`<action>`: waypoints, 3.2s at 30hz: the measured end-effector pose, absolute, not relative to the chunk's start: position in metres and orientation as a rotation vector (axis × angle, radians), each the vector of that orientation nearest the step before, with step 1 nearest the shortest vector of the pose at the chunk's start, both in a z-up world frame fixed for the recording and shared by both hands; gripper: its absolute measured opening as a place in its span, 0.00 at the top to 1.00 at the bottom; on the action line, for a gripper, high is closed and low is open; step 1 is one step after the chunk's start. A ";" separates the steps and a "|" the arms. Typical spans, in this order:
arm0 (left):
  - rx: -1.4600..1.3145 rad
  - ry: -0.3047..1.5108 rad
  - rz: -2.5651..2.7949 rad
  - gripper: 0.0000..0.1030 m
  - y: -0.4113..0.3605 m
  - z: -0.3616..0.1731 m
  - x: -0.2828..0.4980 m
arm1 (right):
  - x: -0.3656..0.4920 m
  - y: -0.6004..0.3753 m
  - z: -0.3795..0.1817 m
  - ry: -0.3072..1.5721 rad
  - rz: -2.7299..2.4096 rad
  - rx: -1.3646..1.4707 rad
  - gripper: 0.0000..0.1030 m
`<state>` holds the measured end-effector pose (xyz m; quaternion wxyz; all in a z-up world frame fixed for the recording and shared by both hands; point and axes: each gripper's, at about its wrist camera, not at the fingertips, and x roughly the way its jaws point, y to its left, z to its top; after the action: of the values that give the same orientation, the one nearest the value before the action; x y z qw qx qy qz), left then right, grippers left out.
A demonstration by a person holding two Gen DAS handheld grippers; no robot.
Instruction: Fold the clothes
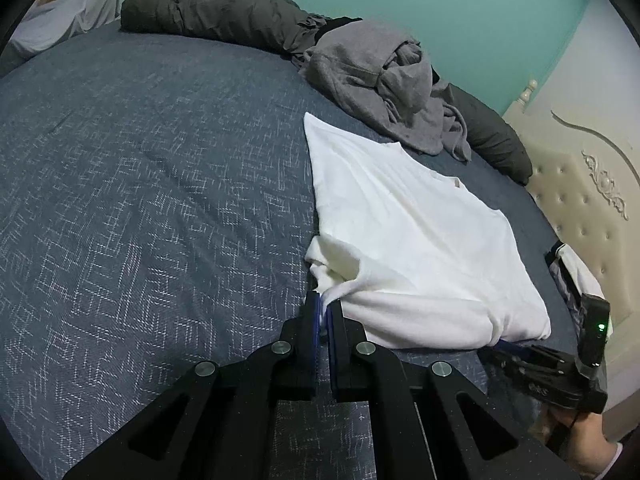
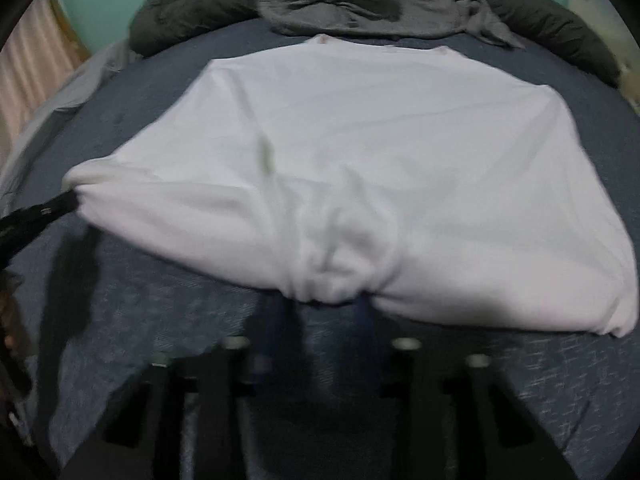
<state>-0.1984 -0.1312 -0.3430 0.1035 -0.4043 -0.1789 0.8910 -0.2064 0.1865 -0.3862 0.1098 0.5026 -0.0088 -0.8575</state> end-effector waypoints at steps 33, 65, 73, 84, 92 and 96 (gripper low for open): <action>-1.229 -0.522 2.637 0.97 -0.132 -0.347 -0.197 | -0.188 0.415 -0.374 -0.385 -2.687 1.568 0.80; -1.272 -0.537 2.601 0.96 -0.137 -0.358 -0.186 | -0.216 0.461 -0.344 -0.545 -2.679 1.470 0.50; -1.277 -0.520 2.606 0.96 -0.137 -0.357 -0.185 | -0.261 0.448 -0.376 -0.492 -2.602 1.632 0.62; -1.312 -0.502 2.615 0.97 -0.135 -0.364 -0.186 | -0.266 0.451 -0.362 -0.353 -2.748 1.550 1.00; -1.302 -0.519 2.610 0.96 -0.135 -0.363 -0.184 | -0.257 0.467 -0.369 -0.455 -2.721 1.569 0.99; -1.303 -0.554 2.596 0.96 -0.137 -0.364 -0.183 | -0.251 0.480 -0.364 -0.491 -2.763 1.595 0.98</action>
<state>-0.1832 -0.1373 -0.3637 0.0922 -0.4387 -0.1864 0.8742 -0.2507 0.4804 -0.3642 -0.0434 0.4936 -0.1520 -0.8552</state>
